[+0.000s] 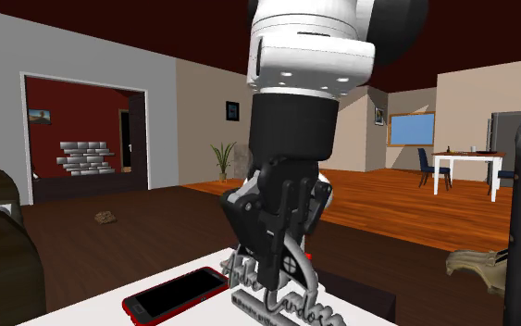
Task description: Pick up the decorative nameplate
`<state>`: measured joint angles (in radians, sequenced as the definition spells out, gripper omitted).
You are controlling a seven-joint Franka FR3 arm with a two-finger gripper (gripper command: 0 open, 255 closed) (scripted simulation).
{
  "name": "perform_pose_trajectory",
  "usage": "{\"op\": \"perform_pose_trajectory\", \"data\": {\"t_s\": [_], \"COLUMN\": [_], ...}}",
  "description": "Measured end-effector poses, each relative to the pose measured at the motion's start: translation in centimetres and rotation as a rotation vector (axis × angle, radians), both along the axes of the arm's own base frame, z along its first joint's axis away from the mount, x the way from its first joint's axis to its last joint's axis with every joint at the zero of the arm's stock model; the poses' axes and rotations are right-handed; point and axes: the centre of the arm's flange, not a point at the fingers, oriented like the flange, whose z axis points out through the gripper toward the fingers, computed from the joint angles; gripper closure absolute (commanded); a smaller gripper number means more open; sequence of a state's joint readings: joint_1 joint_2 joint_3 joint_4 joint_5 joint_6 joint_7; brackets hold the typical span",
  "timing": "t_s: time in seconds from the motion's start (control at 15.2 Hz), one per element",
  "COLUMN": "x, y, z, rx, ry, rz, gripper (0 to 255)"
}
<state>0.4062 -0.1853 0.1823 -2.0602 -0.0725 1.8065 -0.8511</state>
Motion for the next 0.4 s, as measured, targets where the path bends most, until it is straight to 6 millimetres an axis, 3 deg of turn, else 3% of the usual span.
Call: {"op": "perform_pose_trajectory", "data": {"t_s": [0.4], "x": [-0.1], "y": [0.0], "z": [3.0], "rx": [0.000], "ry": [0.000], "rz": [0.000], "gripper": [255]}}
